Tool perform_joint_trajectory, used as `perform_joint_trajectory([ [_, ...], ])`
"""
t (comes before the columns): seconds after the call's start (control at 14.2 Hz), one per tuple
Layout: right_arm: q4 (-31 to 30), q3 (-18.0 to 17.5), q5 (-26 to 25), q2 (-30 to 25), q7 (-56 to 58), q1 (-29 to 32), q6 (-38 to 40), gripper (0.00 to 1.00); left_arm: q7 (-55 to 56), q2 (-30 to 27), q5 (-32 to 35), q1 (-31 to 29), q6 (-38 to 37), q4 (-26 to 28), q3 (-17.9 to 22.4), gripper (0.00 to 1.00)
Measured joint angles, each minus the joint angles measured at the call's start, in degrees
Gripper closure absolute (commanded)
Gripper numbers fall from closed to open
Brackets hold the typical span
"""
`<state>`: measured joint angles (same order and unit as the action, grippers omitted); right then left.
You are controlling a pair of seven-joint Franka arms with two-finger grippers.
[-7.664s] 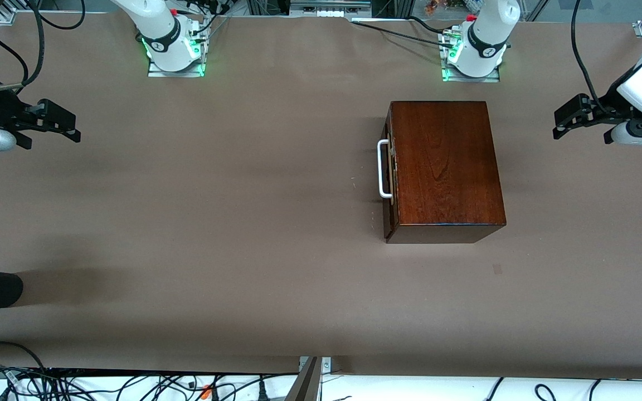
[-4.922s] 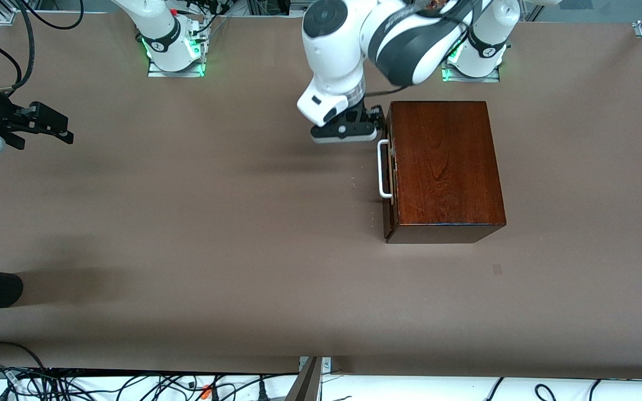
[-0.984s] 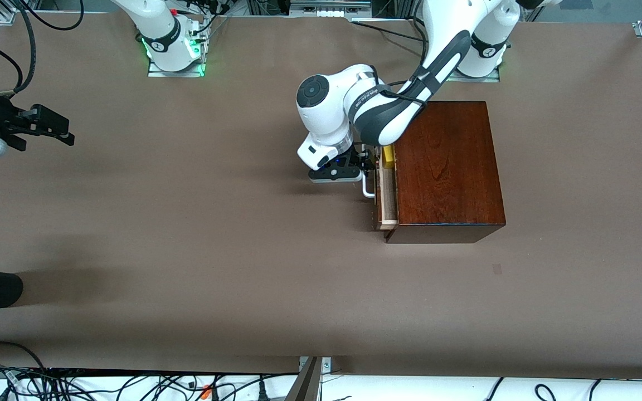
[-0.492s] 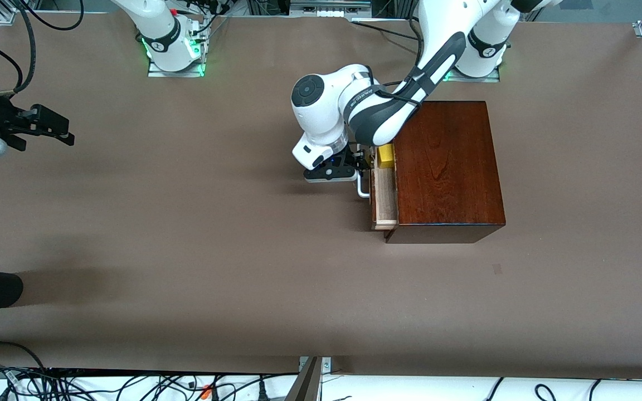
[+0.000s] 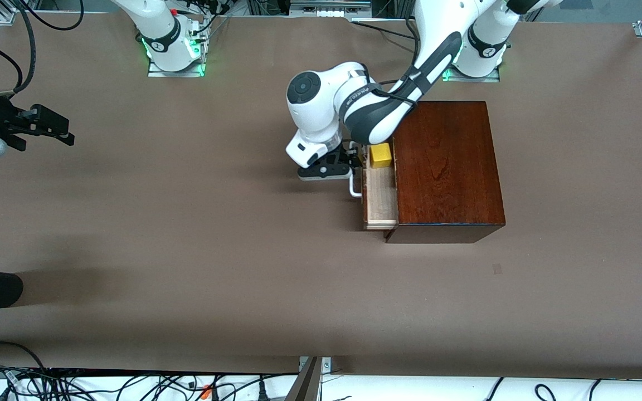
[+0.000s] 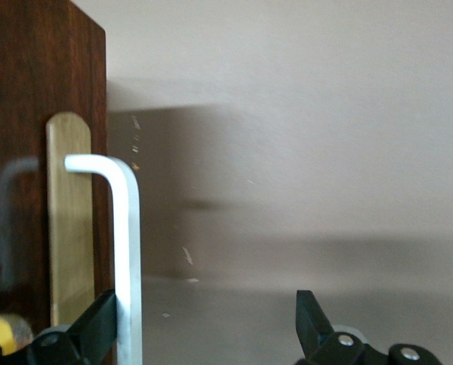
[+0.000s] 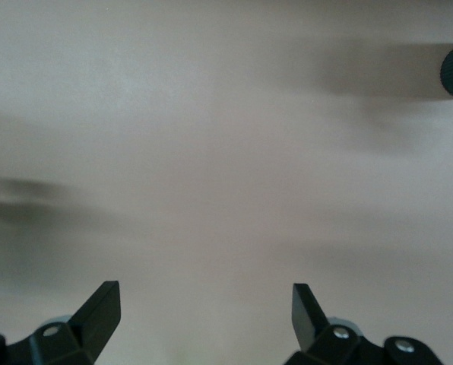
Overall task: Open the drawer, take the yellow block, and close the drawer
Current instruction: 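Pull the drawer open by its handle with the left gripper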
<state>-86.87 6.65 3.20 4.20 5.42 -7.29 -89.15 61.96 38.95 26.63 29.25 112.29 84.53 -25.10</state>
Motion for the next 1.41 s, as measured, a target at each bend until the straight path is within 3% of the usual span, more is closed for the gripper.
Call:
perform_joint_trajectory([
  [1.41, 0.0, 0.01, 0.0, 0.0, 0.0, 0.01, 0.0, 0.0, 3.15, 1.15, 0.05, 2.51, 1.6, -1.74, 0.71, 0.0],
])
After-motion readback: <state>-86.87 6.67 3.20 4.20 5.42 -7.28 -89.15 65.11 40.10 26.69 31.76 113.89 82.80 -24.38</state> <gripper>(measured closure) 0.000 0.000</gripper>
